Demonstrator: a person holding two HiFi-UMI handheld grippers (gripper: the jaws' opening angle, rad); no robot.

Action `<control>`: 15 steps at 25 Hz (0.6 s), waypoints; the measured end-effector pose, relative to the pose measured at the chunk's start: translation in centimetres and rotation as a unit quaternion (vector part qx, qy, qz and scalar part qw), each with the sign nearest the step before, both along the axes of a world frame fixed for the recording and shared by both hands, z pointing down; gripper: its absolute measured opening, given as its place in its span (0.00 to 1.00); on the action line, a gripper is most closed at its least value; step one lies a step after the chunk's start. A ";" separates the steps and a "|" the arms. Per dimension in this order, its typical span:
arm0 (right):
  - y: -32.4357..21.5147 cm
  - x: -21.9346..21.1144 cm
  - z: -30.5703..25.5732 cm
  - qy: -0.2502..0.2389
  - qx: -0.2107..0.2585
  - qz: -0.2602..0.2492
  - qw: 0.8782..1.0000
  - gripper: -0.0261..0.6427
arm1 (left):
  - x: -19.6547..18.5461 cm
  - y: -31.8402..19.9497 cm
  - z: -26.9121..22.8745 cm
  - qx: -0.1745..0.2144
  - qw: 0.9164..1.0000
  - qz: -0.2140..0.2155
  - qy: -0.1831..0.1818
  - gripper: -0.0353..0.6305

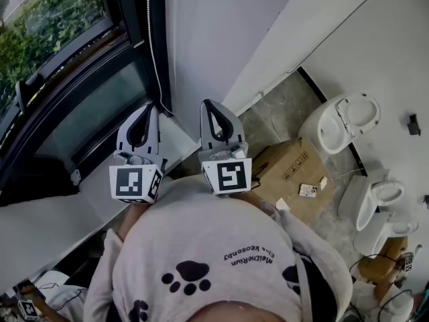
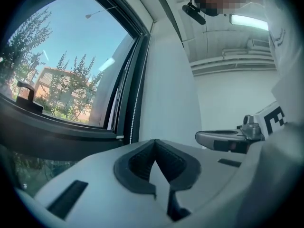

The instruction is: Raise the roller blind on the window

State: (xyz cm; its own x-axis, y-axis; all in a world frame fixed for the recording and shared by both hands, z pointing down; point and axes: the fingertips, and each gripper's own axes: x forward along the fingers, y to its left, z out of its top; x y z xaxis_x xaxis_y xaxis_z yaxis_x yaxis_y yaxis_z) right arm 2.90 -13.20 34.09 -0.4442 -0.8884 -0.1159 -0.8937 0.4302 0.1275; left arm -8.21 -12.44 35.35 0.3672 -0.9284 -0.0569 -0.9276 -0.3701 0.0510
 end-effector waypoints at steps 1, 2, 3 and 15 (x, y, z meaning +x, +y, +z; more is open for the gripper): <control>0.1 -0.1 -0.1 0.003 0.004 0.000 1.000 0.05 | 0.1 0.1 0.0 0.000 1.000 0.000 -0.003 0.06; 0.3 -0.2 -0.2 0.004 0.006 0.001 1.000 0.05 | 0.2 0.3 0.1 0.000 1.000 -0.001 -0.006 0.06; 0.5 -0.2 -0.2 0.003 0.006 0.002 1.000 0.05 | 0.2 0.4 0.1 0.000 1.000 -0.001 -0.008 0.06; 1.0 -0.5 0.1 0.005 0.000 -0.003 1.000 0.05 | 0.9 1.4 0.8 -0.007 1.000 0.006 -0.014 0.06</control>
